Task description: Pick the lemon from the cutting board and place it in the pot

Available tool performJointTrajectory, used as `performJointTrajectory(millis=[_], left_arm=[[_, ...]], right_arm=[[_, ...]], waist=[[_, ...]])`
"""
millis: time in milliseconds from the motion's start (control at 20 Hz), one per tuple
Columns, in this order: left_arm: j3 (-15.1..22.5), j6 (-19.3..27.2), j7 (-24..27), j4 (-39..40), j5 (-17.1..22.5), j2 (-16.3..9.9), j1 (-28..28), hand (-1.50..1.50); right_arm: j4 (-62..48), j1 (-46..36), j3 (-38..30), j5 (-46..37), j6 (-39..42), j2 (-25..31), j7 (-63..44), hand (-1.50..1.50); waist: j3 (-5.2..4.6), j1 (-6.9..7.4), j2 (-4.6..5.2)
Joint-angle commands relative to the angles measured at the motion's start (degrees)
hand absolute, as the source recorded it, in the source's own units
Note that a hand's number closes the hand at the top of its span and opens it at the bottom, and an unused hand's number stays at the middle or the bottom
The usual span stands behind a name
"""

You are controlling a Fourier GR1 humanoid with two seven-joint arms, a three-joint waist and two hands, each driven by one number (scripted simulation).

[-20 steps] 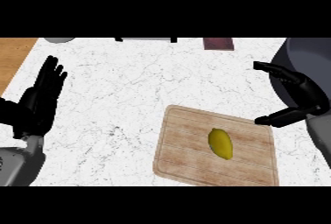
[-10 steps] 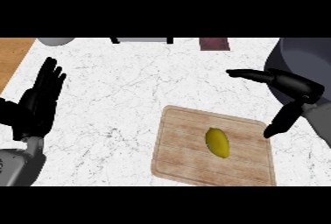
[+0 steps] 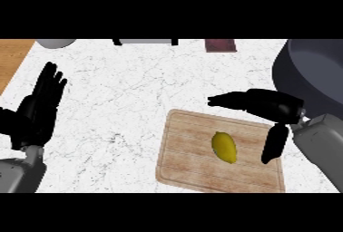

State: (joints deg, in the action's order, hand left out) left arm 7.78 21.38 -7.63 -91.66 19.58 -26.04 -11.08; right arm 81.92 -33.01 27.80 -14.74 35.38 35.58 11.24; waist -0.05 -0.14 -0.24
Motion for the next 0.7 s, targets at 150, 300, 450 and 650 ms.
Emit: performJointTrajectory(millis=[150, 300, 450, 650], left_arm=[[-3.2, -2.3, -0.3, -0.1, -2.1, 1.5, 0.3, 0.00], [-2.9, -2.2, -2.0, 0.3, -3.6, 3.2, -1.8, 0.00], [-5.6, -3.9, -3.1, -1.3, -2.0, 1.1, -0.3, 0.00], [-7.3, -7.1, -2.7, 0.0, -3.0, 1.3, -0.1, 0.00]], right_arm=[[9.2, 6.1, -2.1, -2.6, 5.0, -4.3, -9.6, -1.50], [8.4, 6.5, -4.0, -4.6, 7.6, -3.7, -7.4, -1.50], [11.9, 12.9, 1.0, -10.9, 1.5, -6.8, -10.8, -1.50], [5.5, 9.5, -3.4, -15.5, 2.7, -5.8, -5.2, -1.50]], waist=[[0.04, 0.06, 0.12], [0.05, 0.01, 0.16], [0.05, -0.10, 0.05], [0.05, 0.29, 0.20]])
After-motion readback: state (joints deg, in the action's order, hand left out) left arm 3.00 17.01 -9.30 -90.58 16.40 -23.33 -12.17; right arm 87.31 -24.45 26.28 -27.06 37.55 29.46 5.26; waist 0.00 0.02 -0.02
